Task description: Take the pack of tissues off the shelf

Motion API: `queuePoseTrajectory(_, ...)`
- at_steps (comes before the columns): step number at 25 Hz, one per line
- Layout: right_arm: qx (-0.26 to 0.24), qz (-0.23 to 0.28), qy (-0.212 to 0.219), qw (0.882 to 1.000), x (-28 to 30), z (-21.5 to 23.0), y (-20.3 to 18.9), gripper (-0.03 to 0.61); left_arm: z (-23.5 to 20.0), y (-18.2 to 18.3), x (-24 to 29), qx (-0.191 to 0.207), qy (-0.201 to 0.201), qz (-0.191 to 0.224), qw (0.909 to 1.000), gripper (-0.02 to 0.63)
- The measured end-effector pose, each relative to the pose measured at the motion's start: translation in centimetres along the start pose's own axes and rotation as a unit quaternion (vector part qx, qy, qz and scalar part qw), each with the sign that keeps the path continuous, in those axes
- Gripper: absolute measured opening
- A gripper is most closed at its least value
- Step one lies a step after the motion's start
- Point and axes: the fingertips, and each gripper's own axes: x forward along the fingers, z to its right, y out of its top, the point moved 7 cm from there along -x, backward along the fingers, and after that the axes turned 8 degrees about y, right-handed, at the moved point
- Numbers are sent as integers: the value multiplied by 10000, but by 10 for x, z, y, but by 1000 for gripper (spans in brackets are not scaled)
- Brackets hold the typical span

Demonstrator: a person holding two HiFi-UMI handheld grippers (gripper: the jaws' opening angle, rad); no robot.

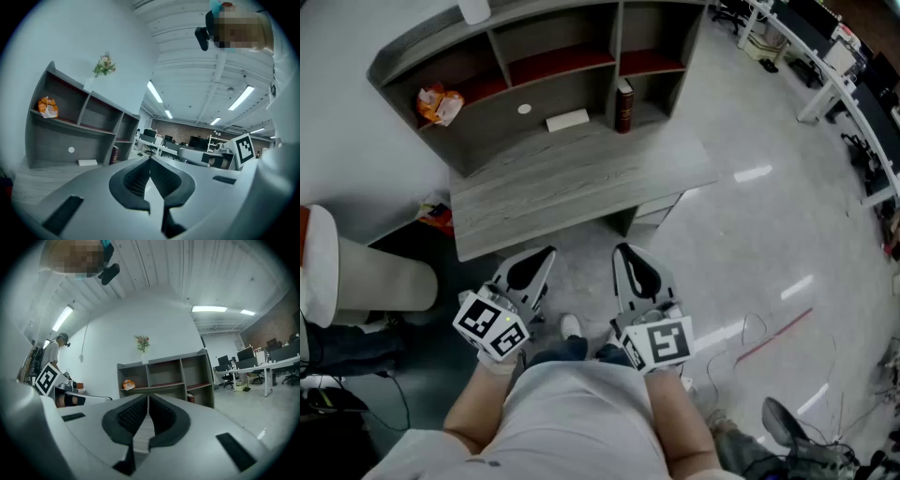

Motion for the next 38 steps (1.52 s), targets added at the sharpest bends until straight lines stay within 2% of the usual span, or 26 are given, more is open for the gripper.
queuePoseTrajectory(7, -54, -46, -1, 10000, 29, -22, 0, 25, -30, 8, -6, 32, -94, -37, 9999, 17)
queuePoseTrajectory(13, 171, 255, -205, 9993, 56, -35, 3, 26, -65, 21, -14, 47, -139, 53, 9999, 17)
queuePoseTrajectory(20, 135, 183, -336, 9992, 70, -39, -13, 26, -95, 11, -12, -54, -56, -17, 10000, 17)
queuePoseTrajectory(26, 273, 255, -289, 9989, 100, -7, -20, 26, -113, 10, 13, 43, 88, -97, 9999, 17)
queuePoseTrajectory(32, 358, 238, 58, 9991, 149, 45, -18, 26, -135, 22, 65, 150, 442, -120, 9988, 17)
queuePoseTrajectory(38, 316, 164, 496, 9981, 199, 108, -10, 26, -153, 34, 135, 95, 776, -82, 9969, 17)
